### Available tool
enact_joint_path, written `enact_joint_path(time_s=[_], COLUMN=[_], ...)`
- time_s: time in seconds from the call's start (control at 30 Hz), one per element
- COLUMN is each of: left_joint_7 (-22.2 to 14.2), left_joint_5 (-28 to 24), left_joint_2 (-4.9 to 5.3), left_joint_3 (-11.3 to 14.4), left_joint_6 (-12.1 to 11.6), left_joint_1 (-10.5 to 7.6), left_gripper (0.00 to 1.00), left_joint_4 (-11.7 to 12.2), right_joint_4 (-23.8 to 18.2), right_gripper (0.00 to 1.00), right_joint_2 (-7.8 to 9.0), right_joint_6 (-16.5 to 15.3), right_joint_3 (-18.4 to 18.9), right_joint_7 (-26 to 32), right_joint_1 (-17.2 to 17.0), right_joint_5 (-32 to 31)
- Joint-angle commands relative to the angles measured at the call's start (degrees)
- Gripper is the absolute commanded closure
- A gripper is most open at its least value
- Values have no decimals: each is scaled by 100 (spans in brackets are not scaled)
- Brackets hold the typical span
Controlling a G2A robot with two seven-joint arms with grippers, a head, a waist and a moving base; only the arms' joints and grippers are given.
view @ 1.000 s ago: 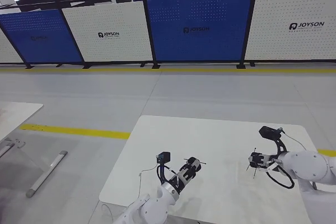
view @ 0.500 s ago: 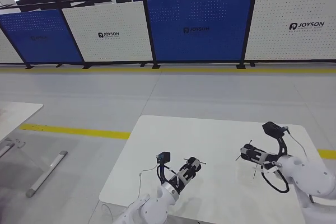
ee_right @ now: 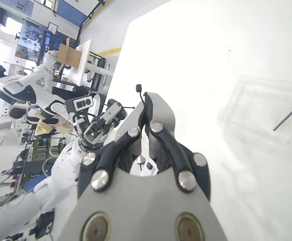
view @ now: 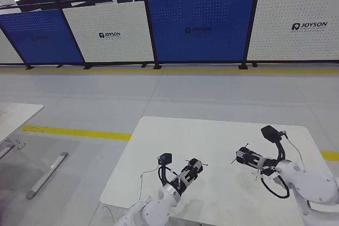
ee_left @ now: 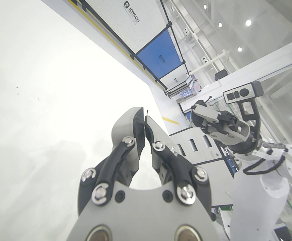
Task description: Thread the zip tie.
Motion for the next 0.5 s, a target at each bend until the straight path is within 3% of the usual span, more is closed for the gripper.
enact_joint_path(time_s=[0.0, 0.23, 0.47], left_joint_7=[0, 0, 0], left_joint_5=[0, 0, 0], left_joint_2=[0, 0, 0], left_joint_3=[0, 0, 0], left_joint_6=[0, 0, 0], left_joint_1=[0, 0, 0], left_gripper=[100, 100, 100], left_joint_4=[0, 0, 0], right_joint_4=[-133, -528, -527], right_gripper=[100, 100, 100], right_joint_2=[-14, -21, -23], right_joint_6=[71, 200, 200], right_joint_3=[-96, -557, -581], right_joint_7=[-328, -903, -889], right_joint_1=[-79, -333, -335], right_joint_5=[-57, -858, -861])
